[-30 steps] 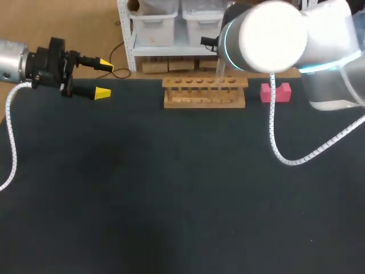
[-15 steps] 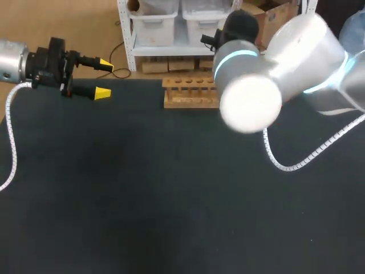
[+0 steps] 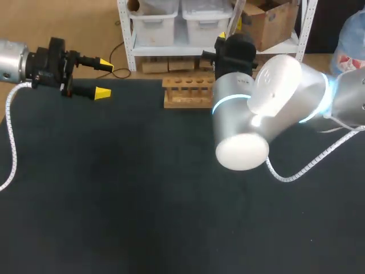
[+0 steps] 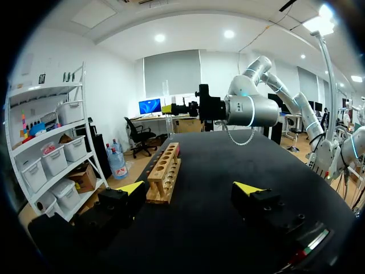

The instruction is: Grasp the test tube, adjust it, and insert it.

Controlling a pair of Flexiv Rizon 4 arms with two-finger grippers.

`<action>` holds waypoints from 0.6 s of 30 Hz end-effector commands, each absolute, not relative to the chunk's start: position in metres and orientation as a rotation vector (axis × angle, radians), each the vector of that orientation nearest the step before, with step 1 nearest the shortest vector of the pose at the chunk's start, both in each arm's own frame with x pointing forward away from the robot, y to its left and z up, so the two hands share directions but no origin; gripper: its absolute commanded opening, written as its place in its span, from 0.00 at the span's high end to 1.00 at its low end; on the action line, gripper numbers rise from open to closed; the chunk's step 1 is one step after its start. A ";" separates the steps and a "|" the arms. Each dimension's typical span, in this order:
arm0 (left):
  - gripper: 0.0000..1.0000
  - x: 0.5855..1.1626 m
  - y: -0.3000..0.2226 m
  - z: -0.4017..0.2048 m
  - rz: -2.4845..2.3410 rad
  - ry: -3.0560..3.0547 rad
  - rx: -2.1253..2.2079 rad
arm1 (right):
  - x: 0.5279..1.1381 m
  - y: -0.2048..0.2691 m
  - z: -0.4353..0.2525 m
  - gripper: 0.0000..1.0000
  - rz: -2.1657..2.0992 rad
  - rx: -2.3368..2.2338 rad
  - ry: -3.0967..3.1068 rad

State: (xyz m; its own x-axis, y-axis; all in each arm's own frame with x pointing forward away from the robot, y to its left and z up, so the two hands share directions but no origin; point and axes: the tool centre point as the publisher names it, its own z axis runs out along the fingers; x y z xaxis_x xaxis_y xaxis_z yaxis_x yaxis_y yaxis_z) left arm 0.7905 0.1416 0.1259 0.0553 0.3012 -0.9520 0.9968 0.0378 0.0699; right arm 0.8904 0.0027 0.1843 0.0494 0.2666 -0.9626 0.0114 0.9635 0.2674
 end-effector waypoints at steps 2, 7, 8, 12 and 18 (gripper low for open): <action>0.00 0.789 0.141 0.125 -0.961 1.401 1.418 | 0.890 0.001 0.176 1.00 0.192 0.191 1.514; 0.00 0.789 0.141 0.125 -0.961 1.401 1.418 | 0.892 0.001 0.171 1.00 0.187 0.166 1.507; 0.00 0.789 0.141 0.125 -0.961 1.401 1.418 | 0.893 0.000 0.170 1.00 0.187 0.163 1.506; 0.00 0.789 0.141 0.125 -0.961 1.401 1.418 | 0.895 -0.001 0.165 1.00 0.188 0.156 1.506; 0.00 0.789 0.141 0.125 -0.961 1.401 1.418 | 0.901 -0.002 0.159 1.00 0.169 0.139 1.502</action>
